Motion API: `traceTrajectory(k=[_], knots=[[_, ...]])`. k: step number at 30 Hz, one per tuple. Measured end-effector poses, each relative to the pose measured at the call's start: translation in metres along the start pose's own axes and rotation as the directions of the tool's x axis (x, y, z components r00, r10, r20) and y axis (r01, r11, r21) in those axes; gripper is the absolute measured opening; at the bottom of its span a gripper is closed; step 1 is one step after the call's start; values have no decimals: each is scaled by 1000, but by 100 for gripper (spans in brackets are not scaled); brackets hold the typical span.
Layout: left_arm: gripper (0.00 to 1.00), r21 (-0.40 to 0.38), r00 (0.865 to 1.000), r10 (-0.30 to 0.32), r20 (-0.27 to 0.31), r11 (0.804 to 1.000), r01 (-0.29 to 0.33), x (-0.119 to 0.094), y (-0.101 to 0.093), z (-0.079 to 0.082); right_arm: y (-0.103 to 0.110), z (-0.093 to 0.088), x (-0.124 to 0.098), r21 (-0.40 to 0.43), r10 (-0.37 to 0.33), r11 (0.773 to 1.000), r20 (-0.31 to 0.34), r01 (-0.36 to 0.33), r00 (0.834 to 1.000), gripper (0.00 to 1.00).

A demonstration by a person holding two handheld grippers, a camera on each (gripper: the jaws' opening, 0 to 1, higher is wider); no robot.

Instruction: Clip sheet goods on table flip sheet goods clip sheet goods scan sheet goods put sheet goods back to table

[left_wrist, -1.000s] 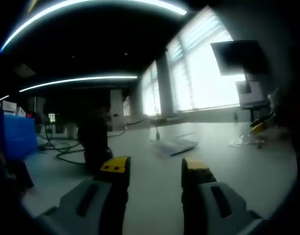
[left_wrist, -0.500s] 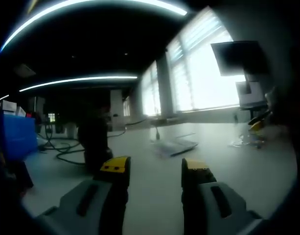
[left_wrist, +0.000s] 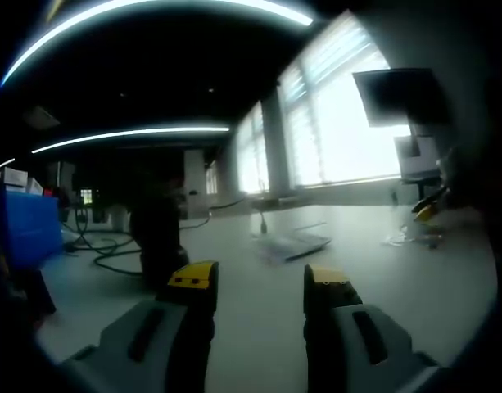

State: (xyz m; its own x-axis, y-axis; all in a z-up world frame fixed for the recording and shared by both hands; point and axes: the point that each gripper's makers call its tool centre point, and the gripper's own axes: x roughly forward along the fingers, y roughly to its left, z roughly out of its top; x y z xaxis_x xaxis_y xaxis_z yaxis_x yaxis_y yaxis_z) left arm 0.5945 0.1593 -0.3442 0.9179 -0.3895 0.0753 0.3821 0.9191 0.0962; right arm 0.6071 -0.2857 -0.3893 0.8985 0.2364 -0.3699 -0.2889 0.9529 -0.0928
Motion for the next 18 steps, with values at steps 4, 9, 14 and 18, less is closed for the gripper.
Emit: traceTrajectory(k=[4, 9, 14, 18], knots=[[34, 0, 1000, 0, -1, 1000, 0, 0, 0, 0, -3, 3, 4, 25, 17, 1000, 4, -17, 1000, 45], [34, -4, 1000, 2, -2, 1000, -2, 0, 1, -1, -6, -6, 13, 27, 35, 999, -34, -35, 999, 43], [34, -1, 1000, -3, -4, 1000, 3, 0, 0, -1, -12, -14, 20, -4, 48, 999, -84, -49, 995, 38], [34, -4, 1000, -1, -3, 1000, 1, 0, 0, -1, -19, -11, 26, 46, 71, 997, -89, -67, 993, 31]])
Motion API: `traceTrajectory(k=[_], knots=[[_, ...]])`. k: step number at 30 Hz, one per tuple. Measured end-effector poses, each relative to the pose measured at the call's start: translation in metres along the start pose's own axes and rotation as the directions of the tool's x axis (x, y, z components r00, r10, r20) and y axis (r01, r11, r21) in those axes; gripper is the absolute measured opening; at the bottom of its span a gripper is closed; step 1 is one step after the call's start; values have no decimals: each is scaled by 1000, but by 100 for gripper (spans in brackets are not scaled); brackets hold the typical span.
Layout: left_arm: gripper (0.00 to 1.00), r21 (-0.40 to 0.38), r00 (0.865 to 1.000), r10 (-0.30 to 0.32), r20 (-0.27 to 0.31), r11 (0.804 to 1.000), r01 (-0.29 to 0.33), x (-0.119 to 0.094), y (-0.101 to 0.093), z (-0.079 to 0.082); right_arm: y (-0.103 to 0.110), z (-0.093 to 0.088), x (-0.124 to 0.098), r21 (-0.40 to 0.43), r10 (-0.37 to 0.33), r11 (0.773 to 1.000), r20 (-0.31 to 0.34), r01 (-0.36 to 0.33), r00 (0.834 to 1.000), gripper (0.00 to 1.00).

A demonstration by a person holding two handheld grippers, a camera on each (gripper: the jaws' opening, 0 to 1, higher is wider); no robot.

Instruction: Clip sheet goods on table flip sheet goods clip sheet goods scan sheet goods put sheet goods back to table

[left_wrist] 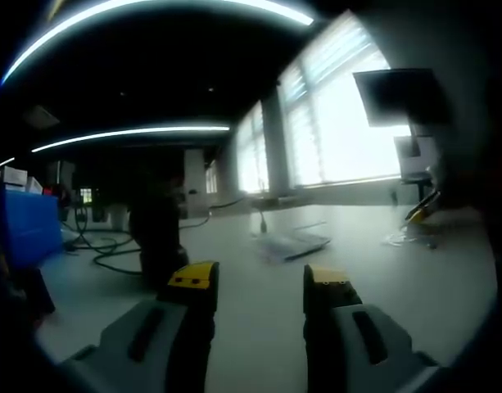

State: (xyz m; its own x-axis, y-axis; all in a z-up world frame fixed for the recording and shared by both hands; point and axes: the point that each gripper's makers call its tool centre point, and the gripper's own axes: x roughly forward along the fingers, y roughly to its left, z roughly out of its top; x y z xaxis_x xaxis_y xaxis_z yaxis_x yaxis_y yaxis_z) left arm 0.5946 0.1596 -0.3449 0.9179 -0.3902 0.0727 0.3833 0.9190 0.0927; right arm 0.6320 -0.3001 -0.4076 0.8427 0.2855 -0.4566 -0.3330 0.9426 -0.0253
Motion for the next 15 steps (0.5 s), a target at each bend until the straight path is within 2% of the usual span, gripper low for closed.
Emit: traceTrajectory(k=[7, 11, 13, 15], knots=[[34, -1, 1000, -1, 0, 1000, 1, 0, 0, 0, 2, 0, 10, 26, 44, 999, -32, -43, 999, 27], [34, -1, 1000, 0, 1, 1000, 0, 0, 0, 0, 3, -5, 14, -4, 49, 999, -67, -50, 997, 24], [34, -2, 1000, -1, 0, 1000, 1, 0, 0, 0, 6, -8, 16, -13, 79, 997, -96, -81, 992, 23], [34, 0, 1000, -4, -2, 1000, 4, 1, 0, -1, 9, -6, 16, -21, 93, 995, -93, -96, 991, 23]])
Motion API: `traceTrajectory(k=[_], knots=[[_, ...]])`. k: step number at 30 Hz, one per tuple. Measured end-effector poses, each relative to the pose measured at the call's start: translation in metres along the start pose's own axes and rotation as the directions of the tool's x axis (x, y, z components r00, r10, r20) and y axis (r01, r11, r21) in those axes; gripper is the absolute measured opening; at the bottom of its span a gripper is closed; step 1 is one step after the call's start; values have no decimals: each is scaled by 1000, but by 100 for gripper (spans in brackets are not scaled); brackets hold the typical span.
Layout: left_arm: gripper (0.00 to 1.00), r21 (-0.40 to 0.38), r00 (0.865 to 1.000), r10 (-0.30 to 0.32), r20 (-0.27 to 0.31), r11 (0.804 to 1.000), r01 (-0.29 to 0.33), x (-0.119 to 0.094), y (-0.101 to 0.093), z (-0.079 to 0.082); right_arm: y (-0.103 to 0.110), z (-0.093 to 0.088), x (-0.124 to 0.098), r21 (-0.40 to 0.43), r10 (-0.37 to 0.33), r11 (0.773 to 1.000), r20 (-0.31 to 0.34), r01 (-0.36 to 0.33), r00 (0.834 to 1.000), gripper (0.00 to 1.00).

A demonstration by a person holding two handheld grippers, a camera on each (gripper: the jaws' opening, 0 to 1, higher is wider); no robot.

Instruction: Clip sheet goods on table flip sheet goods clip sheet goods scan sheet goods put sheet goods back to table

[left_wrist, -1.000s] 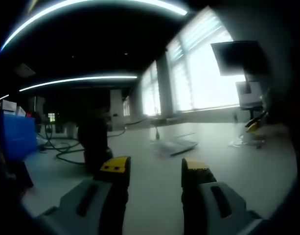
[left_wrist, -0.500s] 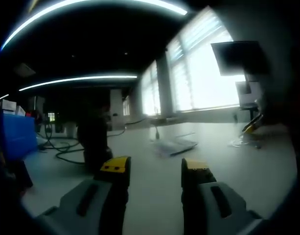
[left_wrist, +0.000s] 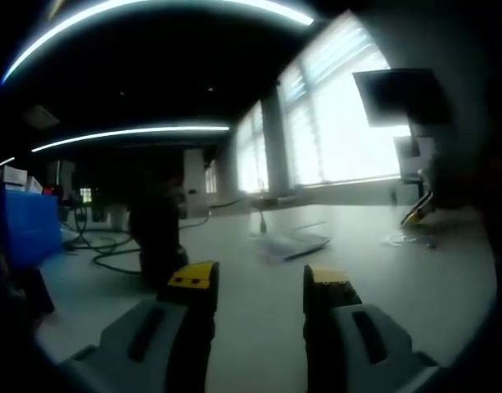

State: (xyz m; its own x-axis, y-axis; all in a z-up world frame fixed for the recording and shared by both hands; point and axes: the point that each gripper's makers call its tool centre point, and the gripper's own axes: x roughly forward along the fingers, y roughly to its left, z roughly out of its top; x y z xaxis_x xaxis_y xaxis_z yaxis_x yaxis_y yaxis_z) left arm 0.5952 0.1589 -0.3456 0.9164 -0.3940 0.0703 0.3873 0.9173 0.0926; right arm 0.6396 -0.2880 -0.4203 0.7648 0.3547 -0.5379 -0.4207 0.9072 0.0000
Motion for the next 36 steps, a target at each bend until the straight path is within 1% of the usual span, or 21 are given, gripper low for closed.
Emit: traceTrajectory(k=[1, 2, 3, 6, 13, 18, 23, 28, 34, 36], knots=[[34, 1, 1000, -1, 0, 1000, 1, 0, 0, 0, 0, -3, 0, -24, -3, 1000, -24, 2, 1000, 23], [34, 1, 1000, 0, 0, 1000, 0, 0, 0, 0, -1, -4, 0, -53, -12, 999, -35, 10, 999, 23], [34, 2, 1000, 1, 0, 1000, -1, 0, 0, 0, 0, -2, -1, -40, -8, 999, -27, 7, 1000, 23], [34, 2, 1000, 2, 0, 1000, -2, 0, 1, 0, 1, -3, 0, -31, 1, 1000, -40, -2, 999, 21], [34, 5, 1000, 0, -1, 1000, 0, 0, 0, 0, 3, -3, 0, -35, 6, 999, -64, -8, 998, 19], [34, 6, 1000, 1, 1, 1000, -1, 0, 0, 0, 3, -4, 0, -36, 0, 999, -63, -2, 998, 14], [34, 6, 1000, 1, 2, 1000, -1, 0, 0, 0, -2, -3, 0, -44, -21, 999, -54, 19, 998, 6], [34, 7, 1000, 0, 2, 1000, 0, 0, 0, 0, 1, -2, 1, -83, -14, 996, -52, 9, 999, 0], [34, 8, 1000, 5, 2, 1000, -5, 0, 1, 0, -5, 0, 1, -116, -52, 992, -45, 47, 998, 0], [34, 7, 1000, 4, 1, 1000, -4, 0, 1, 0, -5, 3, 0, -107, -53, 993, -30, 50, 998, 0]])
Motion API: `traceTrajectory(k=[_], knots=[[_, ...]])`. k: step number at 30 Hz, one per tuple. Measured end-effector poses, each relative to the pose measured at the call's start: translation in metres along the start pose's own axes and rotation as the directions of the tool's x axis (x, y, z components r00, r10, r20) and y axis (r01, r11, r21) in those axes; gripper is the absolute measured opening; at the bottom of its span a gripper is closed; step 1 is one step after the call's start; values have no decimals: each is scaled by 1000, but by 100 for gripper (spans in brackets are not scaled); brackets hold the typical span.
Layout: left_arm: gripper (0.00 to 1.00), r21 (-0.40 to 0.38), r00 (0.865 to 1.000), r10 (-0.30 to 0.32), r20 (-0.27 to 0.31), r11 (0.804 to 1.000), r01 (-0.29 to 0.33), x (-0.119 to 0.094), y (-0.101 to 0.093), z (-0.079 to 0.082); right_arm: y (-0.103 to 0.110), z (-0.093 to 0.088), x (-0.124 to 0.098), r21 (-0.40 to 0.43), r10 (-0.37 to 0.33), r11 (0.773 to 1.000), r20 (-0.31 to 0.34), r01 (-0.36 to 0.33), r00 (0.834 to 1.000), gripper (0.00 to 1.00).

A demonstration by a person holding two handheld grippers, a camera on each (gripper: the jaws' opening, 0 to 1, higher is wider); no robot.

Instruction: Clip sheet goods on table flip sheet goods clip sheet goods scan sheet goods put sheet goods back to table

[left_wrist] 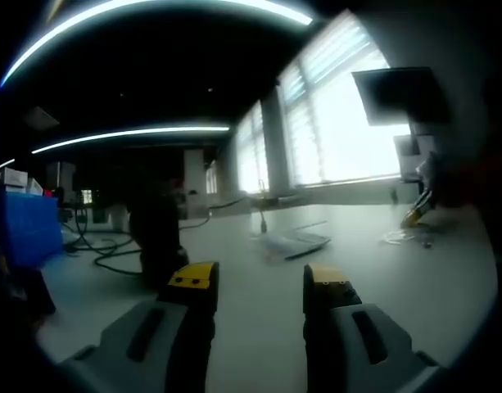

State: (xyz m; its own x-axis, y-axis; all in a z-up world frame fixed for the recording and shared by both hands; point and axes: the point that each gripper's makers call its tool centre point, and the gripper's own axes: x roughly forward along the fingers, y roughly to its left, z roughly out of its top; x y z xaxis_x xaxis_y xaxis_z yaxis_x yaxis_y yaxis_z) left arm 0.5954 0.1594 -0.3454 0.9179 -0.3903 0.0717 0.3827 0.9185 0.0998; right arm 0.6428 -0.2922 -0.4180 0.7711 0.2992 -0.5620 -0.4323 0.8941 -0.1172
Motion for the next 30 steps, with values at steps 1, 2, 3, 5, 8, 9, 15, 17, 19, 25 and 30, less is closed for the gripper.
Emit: traceTrajectory(k=[1, 2, 3, 5, 8, 9, 15, 17, 19, 25, 30], knots=[[34, 2, 1000, -1, -1, 1000, 1, 0, 0, 0, 0, 2, -1, 4, -1, 1000, 12, 1, 1000, 0], [34, 3, 1000, -2, -2, 1000, 2, 0, -1, 0, 0, 5, -3, 11, 1, 1000, 24, -1, 1000, 0], [34, 4, 1000, -2, -2, 1000, 2, 0, -1, 0, -1, 7, -4, 14, 1, 1000, 29, -1, 1000, 0], [34, 6, 1000, -3, -3, 1000, 3, 0, -1, -1, 0, 12, -7, 14, -1, 1000, 52, 0, 999, 0], [34, 8, 1000, -1, -4, 1000, 1, 0, -1, -1, 3, 23, -14, 17, -2, 1000, 88, 1, 996, 0], [34, 8, 1000, 0, -4, 1000, 0, 0, -1, -1, 4, 28, -17, 21, 1, 1000, 103, -3, 995, 0], [34, 12, 1000, -1, -6, 1000, 1, 0, -1, -1, 14, 51, -33, 41, 11, 999, 190, -19, 982, 0], [34, 13, 1000, -2, -6, 1000, 2, 0, -1, -1, 19, 58, -38, 49, 17, 998, 212, -28, 977, 0], [34, 14, 1000, -2, -6, 1000, 3, -1, -2, -1, 24, 64, -43, 44, 31, 998, 238, -43, 971, 0], [34, 14, 1000, -5, -4, 1000, 5, -1, -2, 0, 35, 80, -56, 1, 51, 999, 298, -53, 953, 0], [34, 14, 1000, -6, -3, 1000, 6, -1, -3, 0, 40, 90, -63, 73, 58, 993, 338, -88, 939, 0]])
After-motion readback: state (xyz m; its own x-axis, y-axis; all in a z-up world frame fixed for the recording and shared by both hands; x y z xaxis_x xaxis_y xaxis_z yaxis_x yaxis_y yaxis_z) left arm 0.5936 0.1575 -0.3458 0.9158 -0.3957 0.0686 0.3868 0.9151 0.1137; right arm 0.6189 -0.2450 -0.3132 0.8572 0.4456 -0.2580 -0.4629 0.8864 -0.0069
